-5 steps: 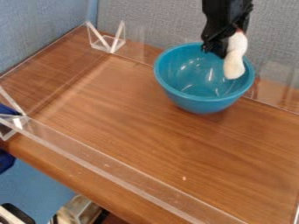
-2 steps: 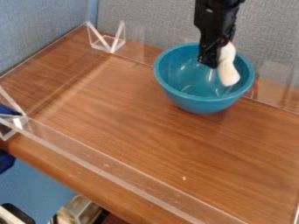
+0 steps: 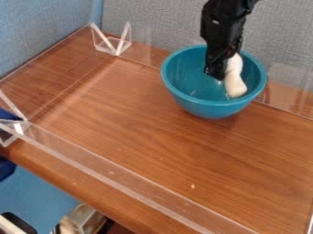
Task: Put the mushroom in the blue bowl
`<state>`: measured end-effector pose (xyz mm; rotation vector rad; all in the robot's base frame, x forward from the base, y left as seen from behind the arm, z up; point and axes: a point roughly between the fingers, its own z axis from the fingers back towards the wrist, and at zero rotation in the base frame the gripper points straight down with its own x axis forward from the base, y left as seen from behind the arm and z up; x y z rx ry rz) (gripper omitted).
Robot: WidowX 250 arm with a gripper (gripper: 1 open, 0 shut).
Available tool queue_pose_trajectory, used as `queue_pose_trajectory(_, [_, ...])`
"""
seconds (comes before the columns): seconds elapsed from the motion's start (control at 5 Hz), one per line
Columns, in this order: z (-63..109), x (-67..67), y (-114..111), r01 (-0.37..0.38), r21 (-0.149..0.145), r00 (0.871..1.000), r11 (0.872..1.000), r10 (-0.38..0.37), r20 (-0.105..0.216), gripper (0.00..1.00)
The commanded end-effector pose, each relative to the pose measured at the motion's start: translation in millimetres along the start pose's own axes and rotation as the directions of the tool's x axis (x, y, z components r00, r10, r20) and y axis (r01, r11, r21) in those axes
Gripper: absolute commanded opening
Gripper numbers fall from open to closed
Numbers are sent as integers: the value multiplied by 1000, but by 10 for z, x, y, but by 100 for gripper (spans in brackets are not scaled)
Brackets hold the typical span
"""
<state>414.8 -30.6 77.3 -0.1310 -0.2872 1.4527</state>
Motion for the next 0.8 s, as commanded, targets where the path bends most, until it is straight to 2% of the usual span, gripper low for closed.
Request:
queue_pose_trajectory(0.0, [120, 122, -22, -60, -27, 998, 998, 60, 8, 0])
queue_pose_trajectory(0.2, [122, 187, -2, -103, -18, 995, 995, 103, 15, 0])
queue_pose_trajectory(0.4, [73, 302, 15, -63, -21, 998, 998, 63, 0, 0])
queue_pose_trajectory(0.6, [118, 440, 18, -20, -31, 1000, 999, 20, -10, 0])
